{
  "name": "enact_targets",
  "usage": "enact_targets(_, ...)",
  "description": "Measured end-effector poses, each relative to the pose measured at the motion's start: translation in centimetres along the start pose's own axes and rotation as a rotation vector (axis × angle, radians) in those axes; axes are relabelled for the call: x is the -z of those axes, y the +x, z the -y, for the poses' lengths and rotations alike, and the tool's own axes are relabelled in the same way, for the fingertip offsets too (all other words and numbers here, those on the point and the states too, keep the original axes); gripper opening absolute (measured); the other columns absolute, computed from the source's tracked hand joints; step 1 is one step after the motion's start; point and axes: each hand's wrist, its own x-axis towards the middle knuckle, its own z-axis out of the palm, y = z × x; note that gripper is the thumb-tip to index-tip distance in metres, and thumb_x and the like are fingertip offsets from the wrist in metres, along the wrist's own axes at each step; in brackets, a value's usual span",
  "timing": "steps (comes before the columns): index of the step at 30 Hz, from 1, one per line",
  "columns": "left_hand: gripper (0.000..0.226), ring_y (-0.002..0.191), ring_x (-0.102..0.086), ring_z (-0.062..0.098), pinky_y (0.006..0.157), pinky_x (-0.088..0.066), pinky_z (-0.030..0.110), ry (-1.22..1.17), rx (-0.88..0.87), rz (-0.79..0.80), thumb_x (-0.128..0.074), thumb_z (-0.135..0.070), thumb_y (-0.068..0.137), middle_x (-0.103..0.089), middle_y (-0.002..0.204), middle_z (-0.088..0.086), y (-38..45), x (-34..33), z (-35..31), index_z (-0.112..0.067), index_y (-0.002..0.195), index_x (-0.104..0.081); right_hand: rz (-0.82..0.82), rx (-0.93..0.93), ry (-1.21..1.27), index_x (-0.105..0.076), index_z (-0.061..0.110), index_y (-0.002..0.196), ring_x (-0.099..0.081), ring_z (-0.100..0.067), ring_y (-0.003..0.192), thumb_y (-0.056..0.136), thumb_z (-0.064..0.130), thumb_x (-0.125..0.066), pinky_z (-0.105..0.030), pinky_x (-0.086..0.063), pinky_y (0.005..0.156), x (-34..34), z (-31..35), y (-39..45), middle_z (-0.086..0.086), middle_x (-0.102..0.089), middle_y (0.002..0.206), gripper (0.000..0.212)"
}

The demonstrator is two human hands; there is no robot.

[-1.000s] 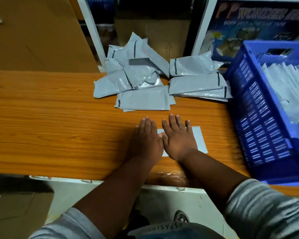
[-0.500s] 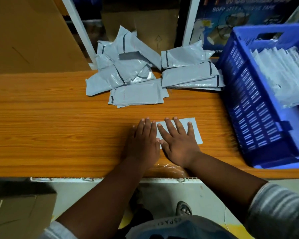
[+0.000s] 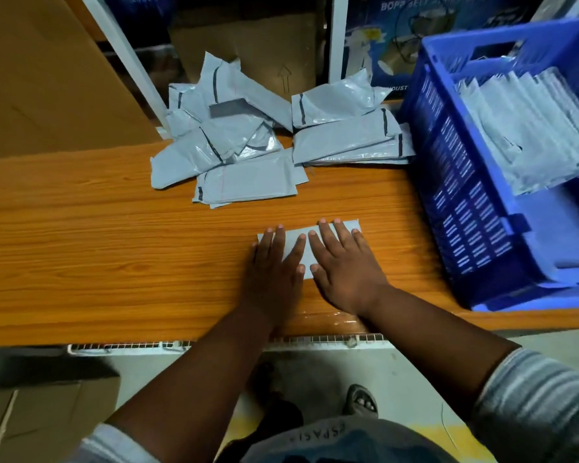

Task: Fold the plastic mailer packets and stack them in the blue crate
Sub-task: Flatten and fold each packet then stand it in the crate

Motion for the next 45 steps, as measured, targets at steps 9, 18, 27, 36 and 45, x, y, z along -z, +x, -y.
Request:
enact_targets(9, 0.07, 0.163, -0.017, 0.037, 0.128, -0.022, 0.062, 0.081, -0.158, -0.053, -0.046, -0.039, 0.106, -0.018, 0.177, 0.015, 0.5, 1.4, -3.5, -0.019, 0.17, -0.025, -0.015, 0.082, 0.258, -0.029, 0.02, 0.168, -0.002, -0.031, 0.165, 0.111, 0.045, -0.033, -0.053, -0.009, 0.133, 1.5, -4.5, -0.9, -0.01, -0.011, 0.179, 0.063)
enact_targets(18, 0.063, 0.153, -0.042, 0.037, 0.117, -0.043, 0.062, -0.176, -0.148, -0.018, -0.045, -0.039, 0.102, -0.044, 0.166, 0.013, 2.1, 1.7, -2.1, -0.01, 0.159, -0.047, 0.0, 0.025, -0.023, -0.027, 0.015, 0.168, -0.017, -0.034, 0.163, 0.107, 0.052, -0.029, -0.057, -0.015, 0.131, 2.3, -3.1, 0.0, -0.015, -0.024, 0.174, 0.072)
enact_targets(27, 0.095, 0.164, -0.015, 0.036, 0.128, -0.02, 0.063, 0.004, 0.044, 0.112, -0.02, -0.08, 0.1, -0.014, 0.178, 0.011, -1.2, 1.0, 4.7, -0.016, 0.169, -0.016, 0.095, -0.058, 0.005, 0.005, 0.033, 0.171, 0.017, -0.027, 0.164, 0.105, 0.075, -0.011, -0.054, 0.001, 0.132, 1.6, -5.7, -1.2, -0.002, 0.017, 0.178, 0.079)
enact_targets(36, 0.08, 0.165, -0.015, 0.027, 0.129, -0.019, 0.06, -0.079, -0.125, 0.085, -0.037, -0.044, 0.099, -0.022, 0.177, 0.01, 2.7, 2.4, -1.1, -0.01, 0.17, -0.019, 0.098, 0.127, 0.019, -0.006, 0.025, 0.172, 0.001, -0.024, 0.166, 0.102, 0.053, -0.021, -0.064, -0.009, 0.129, 1.9, -0.8, 1.9, -0.004, -0.006, 0.18, 0.077)
enact_targets(45, 0.103, 0.164, -0.013, 0.038, 0.128, -0.017, 0.065, -0.007, -0.084, 0.032, -0.045, -0.077, 0.094, -0.013, 0.177, 0.014, 0.7, 2.0, 5.1, -0.012, 0.17, -0.018, 0.088, -0.114, -0.051, 0.008, 0.027, 0.171, 0.017, -0.032, 0.164, 0.098, 0.082, -0.029, -0.061, -0.001, 0.131, 2.9, -3.5, -0.5, -0.011, 0.018, 0.177, 0.098)
